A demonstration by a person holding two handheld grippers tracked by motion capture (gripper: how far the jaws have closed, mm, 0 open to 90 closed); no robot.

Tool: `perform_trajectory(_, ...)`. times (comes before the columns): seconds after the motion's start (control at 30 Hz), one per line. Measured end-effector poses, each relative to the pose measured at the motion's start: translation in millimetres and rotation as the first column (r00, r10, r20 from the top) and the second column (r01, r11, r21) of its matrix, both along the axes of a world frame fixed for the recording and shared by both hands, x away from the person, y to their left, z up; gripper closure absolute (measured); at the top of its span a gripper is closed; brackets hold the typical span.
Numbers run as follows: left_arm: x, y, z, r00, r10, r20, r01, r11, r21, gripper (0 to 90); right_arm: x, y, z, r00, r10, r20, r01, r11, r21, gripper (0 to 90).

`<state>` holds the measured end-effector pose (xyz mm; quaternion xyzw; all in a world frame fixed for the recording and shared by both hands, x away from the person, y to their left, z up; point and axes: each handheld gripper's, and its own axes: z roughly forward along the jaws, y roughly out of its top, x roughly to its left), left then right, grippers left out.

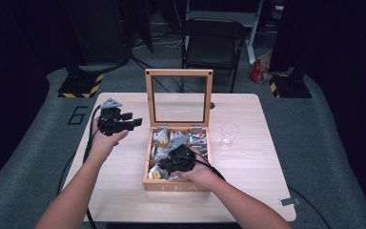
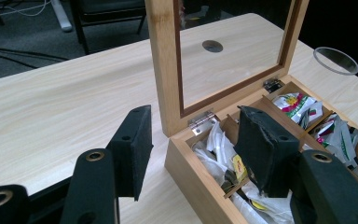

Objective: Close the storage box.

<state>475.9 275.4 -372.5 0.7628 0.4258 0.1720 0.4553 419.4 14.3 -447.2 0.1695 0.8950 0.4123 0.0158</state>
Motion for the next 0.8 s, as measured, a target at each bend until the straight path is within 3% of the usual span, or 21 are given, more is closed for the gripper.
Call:
perform_trajectory(0.3, -0.1, 1.1, 0.5, 1.0000, 0.004, 0.002, -0.004, 1.0000, 0.000, 45.4, 0.1, 1.3, -0.1, 0.9995, 0.032, -0.002, -0.032, 0.999, -0.023, 89.7)
perform_trajectory(0.63, 1.2, 0.7, -0.1, 1.0000, 0.003, 0.001, -0.003, 1.0000, 0.005, 45.4, -1.9, -2.5, 7.0, 0.9997, 0.023, 0.012, -0.023, 1.000, 0.014, 90.0)
perform_trajectory(0.8, 1.2, 0.4, 2.8, 1.0000, 0.001, 0.003, -0.001, 1.0000, 0.008, 45.4, -1.8, -5.0, 22.5, 0.9988, 0.028, 0.039, -0.029, 0.999, 0.038, 90.0)
